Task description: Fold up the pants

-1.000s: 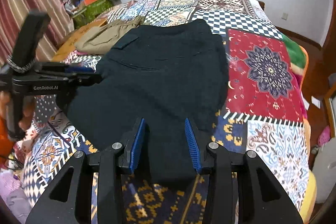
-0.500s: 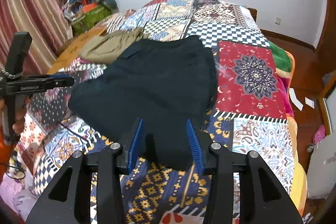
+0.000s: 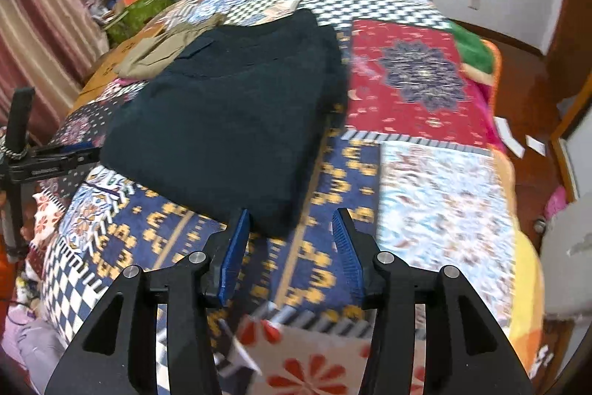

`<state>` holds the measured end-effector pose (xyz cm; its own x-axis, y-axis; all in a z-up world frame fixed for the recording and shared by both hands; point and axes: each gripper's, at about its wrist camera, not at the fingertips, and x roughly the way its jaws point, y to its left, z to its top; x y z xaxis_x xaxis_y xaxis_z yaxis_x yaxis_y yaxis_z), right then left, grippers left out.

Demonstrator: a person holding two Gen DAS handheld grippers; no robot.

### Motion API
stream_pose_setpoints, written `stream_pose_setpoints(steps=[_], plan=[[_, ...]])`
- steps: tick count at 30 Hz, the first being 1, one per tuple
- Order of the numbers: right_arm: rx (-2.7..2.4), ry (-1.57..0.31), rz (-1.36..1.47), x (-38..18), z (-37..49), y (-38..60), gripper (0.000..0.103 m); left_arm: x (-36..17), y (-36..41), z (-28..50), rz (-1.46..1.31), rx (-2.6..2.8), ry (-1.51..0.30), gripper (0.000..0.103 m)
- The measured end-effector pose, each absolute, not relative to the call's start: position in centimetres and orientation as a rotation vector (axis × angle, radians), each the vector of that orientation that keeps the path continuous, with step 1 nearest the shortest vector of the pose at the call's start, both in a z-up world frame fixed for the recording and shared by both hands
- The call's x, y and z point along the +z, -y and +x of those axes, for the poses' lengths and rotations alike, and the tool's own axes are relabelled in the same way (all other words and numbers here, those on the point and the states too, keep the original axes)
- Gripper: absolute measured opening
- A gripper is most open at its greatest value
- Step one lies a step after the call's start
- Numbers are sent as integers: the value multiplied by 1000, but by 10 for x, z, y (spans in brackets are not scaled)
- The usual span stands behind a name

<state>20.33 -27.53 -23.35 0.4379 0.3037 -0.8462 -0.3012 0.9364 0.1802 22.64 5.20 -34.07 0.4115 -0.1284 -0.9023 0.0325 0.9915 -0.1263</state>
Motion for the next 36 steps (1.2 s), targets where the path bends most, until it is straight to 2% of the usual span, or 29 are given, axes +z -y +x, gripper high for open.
stream_pose_setpoints(steps=[1, 2, 7, 9, 10, 11, 12, 17, 23, 36], plan=[[371, -1046, 10, -230, 201, 278, 43, -339, -55, 226, -82, -76, -1145, 49], [370, -1034, 26, -225, 199, 283, 43, -336, -57, 226, -58, -54, -1144, 48], [362, -973, 56, -204, 205, 291, 50, -306, -58, 232, -118, -118, -1095, 50], [374, -942, 71, -196, 211, 291, 55, -292, -52, 241, -133, -147, -1064, 63], [378, -930, 75, -192, 214, 290, 56, -288, -50, 246, -142, -156, -1052, 76], [384, -916, 78, -189, 220, 288, 57, -282, -46, 253, -153, -168, -1032, 83], [389, -909, 79, -187, 223, 287, 60, -277, -41, 260, -160, -180, -1012, 84], [404, -900, 53, -193, 248, 276, 62, -278, -19, 303, -162, -250, -1032, 84], [428, -964, 39, -218, 279, 270, 65, -311, 10, 348, -149, -330, -1123, 84], [506, -1059, 100, -256, 305, 269, 67, -364, 39, 386, -144, -475, -1273, 81]])
